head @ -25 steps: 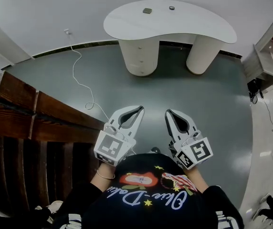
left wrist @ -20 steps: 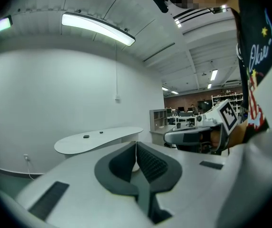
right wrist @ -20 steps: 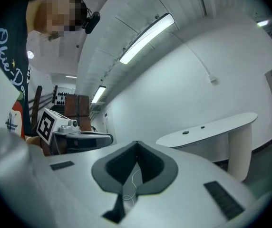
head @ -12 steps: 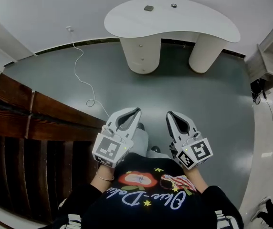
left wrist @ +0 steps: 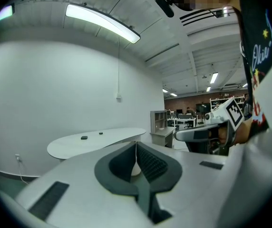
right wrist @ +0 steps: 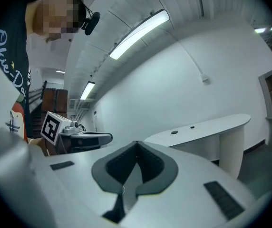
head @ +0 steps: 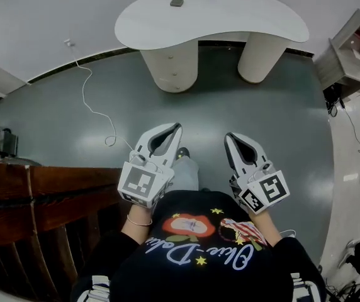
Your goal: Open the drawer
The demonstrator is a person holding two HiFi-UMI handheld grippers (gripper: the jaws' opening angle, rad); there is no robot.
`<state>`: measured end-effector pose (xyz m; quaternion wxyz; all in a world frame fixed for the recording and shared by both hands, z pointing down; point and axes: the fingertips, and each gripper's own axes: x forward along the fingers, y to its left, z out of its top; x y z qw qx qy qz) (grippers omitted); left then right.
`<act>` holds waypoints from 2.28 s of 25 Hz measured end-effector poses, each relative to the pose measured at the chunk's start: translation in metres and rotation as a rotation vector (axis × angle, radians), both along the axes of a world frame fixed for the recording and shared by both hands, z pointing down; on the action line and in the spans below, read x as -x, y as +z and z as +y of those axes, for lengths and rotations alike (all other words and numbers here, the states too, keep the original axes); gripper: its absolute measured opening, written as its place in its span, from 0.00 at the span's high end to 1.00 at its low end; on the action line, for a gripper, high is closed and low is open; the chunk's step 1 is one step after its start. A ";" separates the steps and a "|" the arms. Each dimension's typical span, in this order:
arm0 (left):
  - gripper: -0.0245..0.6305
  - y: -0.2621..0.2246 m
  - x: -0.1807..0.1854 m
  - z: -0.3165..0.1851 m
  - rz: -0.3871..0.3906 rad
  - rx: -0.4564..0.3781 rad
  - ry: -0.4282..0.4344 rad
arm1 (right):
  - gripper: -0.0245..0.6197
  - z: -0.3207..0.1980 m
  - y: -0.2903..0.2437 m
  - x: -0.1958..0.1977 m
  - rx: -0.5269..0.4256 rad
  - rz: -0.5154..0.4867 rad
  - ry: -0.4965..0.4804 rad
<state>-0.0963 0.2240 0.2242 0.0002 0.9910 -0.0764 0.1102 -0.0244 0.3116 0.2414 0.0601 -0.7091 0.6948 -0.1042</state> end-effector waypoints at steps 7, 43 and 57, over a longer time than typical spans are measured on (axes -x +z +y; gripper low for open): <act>0.95 0.025 -0.035 -0.077 -0.027 0.040 -0.004 | 0.97 -0.068 0.024 -0.040 0.060 -0.026 0.021; 0.95 0.114 -0.038 -0.349 -0.077 0.161 -0.370 | 0.97 -0.360 0.077 -0.097 0.192 -0.140 -0.278; 0.95 0.125 -0.120 -0.355 -0.066 0.190 -0.494 | 0.97 -0.389 0.098 -0.174 0.225 -0.030 -0.449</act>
